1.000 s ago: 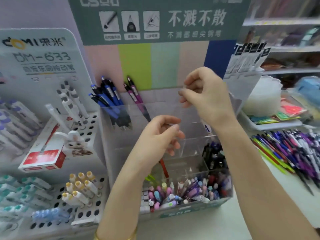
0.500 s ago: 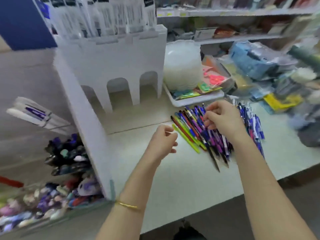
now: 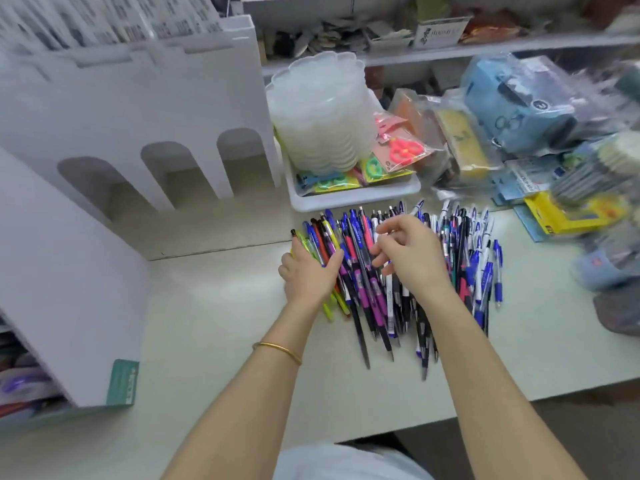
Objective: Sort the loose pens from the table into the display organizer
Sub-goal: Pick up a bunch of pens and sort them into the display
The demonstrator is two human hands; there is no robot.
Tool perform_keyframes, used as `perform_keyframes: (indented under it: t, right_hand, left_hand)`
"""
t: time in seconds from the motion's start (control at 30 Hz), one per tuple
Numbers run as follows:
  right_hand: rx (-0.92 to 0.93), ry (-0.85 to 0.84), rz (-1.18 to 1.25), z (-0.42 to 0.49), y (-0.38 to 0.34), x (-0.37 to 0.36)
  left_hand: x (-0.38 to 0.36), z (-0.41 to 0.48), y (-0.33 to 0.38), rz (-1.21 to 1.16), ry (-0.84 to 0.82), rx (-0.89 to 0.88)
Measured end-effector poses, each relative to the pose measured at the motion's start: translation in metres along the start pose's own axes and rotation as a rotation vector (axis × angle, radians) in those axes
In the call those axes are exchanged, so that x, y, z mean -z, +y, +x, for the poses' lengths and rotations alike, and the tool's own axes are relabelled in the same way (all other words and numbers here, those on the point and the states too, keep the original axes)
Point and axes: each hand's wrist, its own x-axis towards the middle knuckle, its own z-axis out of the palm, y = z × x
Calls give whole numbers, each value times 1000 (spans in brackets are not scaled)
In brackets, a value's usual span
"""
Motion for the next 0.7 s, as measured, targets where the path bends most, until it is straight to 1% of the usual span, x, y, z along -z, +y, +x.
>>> perform_keyframes:
  t: [0.1, 0.23, 0.4, 0.53, 0.7]
  right_hand:
    - [6, -24, 21, 8, 2, -2]
    - [6, -56, 45, 21, 0, -6]
    - [7, -69, 66, 37, -1, -10]
    - [0, -70, 78, 44, -1, -9]
    - [4, -66, 83, 44, 0, -10]
  left_hand:
    - [-8, 4, -2, 65, 48, -33]
    - [-13, 8, -3, 136, 70, -56]
    - [-21, 9, 1, 279, 118, -93]
    - [-20, 15, 5, 274, 96, -61]
    - [-21, 17, 0, 298, 99, -81]
